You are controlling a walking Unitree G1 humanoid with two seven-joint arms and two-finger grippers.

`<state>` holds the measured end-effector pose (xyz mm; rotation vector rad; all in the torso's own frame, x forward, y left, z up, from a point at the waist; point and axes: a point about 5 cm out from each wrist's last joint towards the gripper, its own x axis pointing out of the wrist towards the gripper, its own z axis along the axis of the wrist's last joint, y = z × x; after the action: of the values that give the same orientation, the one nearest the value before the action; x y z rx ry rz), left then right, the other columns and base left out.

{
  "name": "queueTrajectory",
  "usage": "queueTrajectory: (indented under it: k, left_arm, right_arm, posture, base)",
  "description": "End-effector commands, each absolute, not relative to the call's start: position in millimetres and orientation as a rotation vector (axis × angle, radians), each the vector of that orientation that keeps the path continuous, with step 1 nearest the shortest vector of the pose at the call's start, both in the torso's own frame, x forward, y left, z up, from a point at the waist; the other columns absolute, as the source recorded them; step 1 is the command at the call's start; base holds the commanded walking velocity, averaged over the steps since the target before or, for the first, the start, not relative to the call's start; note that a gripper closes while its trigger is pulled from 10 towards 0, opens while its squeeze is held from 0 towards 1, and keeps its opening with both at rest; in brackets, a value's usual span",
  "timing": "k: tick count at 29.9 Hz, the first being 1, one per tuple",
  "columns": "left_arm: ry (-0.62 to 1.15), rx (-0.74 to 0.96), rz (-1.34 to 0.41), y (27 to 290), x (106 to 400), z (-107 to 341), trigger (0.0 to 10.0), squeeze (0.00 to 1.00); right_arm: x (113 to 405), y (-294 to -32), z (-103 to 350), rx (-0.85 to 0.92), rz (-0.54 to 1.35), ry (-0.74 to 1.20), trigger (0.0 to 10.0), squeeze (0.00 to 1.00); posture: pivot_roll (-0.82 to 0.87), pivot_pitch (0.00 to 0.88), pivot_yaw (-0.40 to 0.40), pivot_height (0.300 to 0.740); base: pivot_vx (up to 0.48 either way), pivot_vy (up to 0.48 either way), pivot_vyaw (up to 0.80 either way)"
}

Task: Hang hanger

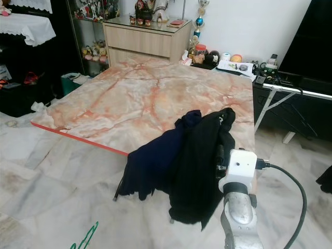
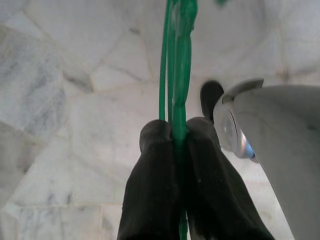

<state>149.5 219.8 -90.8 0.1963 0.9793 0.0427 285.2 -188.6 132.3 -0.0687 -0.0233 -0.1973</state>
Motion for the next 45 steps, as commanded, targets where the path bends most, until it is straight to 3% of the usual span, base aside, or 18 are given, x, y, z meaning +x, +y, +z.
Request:
queueTrajectory:
  k: [1,11,16,23,37,40,45]
  left_arm:
    - [0.998,0.196,0.043,219.9,144.8,-92.8,10.0,0.0]
    - [1.012,0.196,0.048,222.2,141.6,-93.7,10.0,0.0]
    - [1.018,0.206,0.047,222.8,141.2,-93.9,10.0,0.0]
    - [1.009,0.197,0.053,224.0,141.2,-93.4,10.0,0.0]
    - [0.967,0.19,0.043,218.2,151.6,-90.2,10.0,0.0]
    - [0.947,0.22,0.025,218.2,156.5,-87.9,10.0,0.0]
    - [0.826,0.534,-0.013,233.7,181.2,-71.1,10.0,0.0]
  right_arm:
    - [283.8,-193.8,130.5,-0.06,-0.223,-0.011,10.0,0.0]
    - [284.1,-197.7,123.2,-0.021,-0.257,0.036,10.0,0.0]
    - [282.7,-198.3,120.1,-0.025,-0.262,0.043,10.0,0.0]
    - [278.3,-203.8,102.7,0.012,-0.298,0.116,10.0,0.0]
    - [251.7,-224.3,14.7,0.15,-0.367,0.401,10.0,0.0]
    - [244.8,-227.0,-4.6,0.143,-0.368,0.477,10.0,0.0]
    - [224.1,-226.1,-38.4,0.069,-0.34,0.641,10.0,0.0]
  posture:
    - [0.13,0.027,-0.037,0.74]
    - [0.13,0.027,-0.037,0.74]
    - [0.13,0.027,-0.037,0.74]
    - [0.13,0.026,-0.037,0.74]
    - [0.13,0.018,-0.036,0.74]
    - [0.13,0.014,-0.034,0.74]
    - [0.14,0.011,-0.03,0.74]
  base:
    - [-0.255,0.0,0.0]
    - [-0.254,0.0,-0.28]
    - [0.0,0.0,-0.77]
    - [0.0,0.0,0.0]
    - [0.0,0.0,0.0]
    - [0.0,0.0,0.0]
    - [0.0,0.0,0.0]
